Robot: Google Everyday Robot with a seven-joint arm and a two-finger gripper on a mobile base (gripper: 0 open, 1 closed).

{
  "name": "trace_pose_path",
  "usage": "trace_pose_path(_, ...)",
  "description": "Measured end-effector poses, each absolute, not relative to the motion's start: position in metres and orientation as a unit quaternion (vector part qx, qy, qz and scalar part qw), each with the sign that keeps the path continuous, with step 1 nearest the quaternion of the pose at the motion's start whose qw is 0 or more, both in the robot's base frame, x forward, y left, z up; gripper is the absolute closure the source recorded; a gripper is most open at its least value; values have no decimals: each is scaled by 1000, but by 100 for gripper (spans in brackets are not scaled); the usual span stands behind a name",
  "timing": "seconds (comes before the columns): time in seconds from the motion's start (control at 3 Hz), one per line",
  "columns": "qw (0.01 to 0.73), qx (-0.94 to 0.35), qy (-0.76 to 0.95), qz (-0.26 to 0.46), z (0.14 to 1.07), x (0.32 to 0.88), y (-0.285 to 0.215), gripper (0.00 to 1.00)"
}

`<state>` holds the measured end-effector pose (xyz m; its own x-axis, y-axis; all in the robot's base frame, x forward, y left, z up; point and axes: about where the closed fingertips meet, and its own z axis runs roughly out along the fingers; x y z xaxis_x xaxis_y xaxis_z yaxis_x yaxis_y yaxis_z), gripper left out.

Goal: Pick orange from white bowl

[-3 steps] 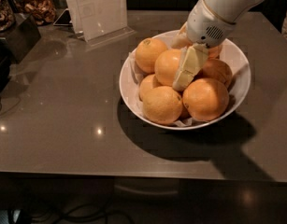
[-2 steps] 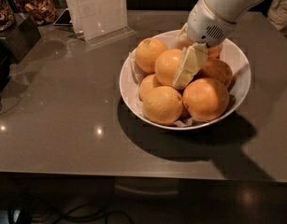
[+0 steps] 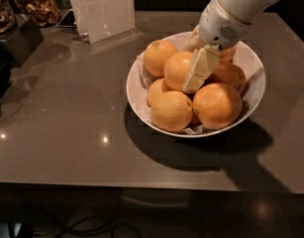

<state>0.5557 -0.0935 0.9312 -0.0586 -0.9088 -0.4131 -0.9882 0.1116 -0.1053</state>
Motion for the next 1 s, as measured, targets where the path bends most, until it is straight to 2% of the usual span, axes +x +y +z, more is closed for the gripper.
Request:
trace_pose_path(0.33, 193, -658, 720, 103, 934, 555, -93, 99)
trace_pose_path(1.0, 195, -655, 722, 103, 933, 554, -95, 100)
